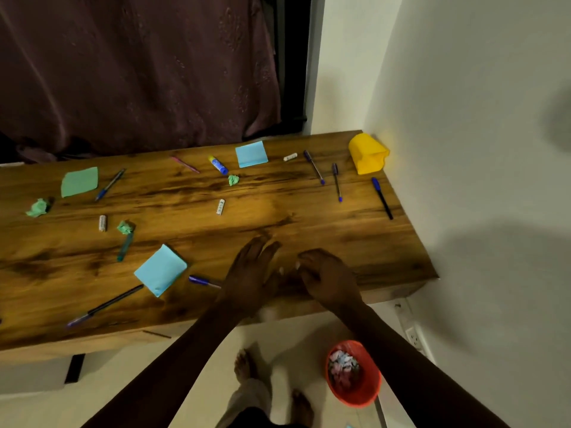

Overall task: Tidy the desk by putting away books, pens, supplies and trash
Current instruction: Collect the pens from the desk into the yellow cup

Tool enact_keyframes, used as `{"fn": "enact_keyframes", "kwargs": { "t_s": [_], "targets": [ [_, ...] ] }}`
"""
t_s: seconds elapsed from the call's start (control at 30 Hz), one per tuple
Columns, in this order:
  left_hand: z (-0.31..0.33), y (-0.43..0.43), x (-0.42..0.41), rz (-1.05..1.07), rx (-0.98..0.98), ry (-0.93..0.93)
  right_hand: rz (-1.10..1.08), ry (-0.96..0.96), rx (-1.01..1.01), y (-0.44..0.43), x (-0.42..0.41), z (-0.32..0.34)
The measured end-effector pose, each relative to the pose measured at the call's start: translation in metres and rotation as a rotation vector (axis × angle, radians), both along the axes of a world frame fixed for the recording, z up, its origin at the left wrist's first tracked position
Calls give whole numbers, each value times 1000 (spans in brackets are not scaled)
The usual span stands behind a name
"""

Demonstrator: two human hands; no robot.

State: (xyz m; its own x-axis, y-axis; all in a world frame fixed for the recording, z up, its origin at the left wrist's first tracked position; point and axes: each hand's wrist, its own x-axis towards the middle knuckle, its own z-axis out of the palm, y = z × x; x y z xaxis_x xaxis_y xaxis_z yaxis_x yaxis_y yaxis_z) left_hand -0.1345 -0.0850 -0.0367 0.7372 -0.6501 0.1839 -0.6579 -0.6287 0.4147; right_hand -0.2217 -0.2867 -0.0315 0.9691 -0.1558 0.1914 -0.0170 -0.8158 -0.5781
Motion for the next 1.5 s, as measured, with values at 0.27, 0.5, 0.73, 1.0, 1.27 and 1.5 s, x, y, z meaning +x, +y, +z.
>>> {"fn": "enact_keyframes", "kwargs": {
  "t_s": [0.27, 0.5, 0.73, 1.0, 1.27, 1.5],
  "targets": [
    [48, -46, 70, -47, -213, 222, -463, -59, 424, -20, 64, 39],
    [73, -85, 116, -176, -221, 268, -683, -152, 513, -35, 95, 63],
    [70, -135, 144, -238, -221, 311, -771, -146, 474, -80, 110, 66],
    [68, -214, 173, -188, -229, 368, -868, -120, 610, -160, 143, 59],
    [50, -313, 214, -220, -168, 360, -852, 24, 691, -219, 180, 14],
    [27, -365, 226, -256, -61, 293, -856, 19, 817, -259, 191, -56]
  ]
}}
